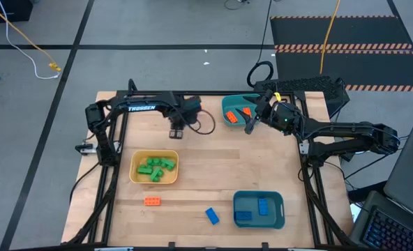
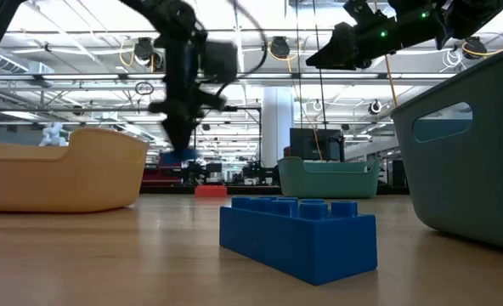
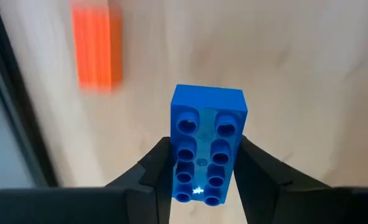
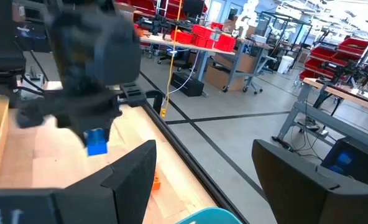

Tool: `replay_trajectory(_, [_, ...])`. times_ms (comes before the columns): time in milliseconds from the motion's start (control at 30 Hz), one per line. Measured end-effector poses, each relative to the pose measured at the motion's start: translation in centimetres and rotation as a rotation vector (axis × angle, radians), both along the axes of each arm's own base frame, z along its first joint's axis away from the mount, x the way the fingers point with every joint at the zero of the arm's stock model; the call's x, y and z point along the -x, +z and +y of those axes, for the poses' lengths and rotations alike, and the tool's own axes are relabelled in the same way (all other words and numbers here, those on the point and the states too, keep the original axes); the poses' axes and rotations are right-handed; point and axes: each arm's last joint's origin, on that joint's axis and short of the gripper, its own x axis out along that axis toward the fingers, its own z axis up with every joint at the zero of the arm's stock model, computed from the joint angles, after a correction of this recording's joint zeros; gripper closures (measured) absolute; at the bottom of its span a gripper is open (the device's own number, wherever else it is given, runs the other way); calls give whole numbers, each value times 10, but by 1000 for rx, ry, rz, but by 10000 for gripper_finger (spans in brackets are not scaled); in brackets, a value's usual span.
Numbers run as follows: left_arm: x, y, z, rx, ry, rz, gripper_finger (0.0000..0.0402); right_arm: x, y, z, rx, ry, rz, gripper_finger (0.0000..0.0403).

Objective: Sort & place blocks by color
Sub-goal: Put the blue game piece into the blue bin

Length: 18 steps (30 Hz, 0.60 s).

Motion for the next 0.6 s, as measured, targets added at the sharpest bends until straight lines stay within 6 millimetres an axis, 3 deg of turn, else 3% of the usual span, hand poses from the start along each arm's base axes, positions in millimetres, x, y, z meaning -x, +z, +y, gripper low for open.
replay_trajectory(167, [-32,36,-11,111,12,-300,271,-1,2,2,-41,90,-43,145])
replay_trajectory(367, [-60,69,-30,57,-77,-611,271,-5,2,12,-120,270,-71,145])
replay_trajectory(600, [-82,93,-34,70,-131,-943,271,-13,-6,19,-108,307,-32,145])
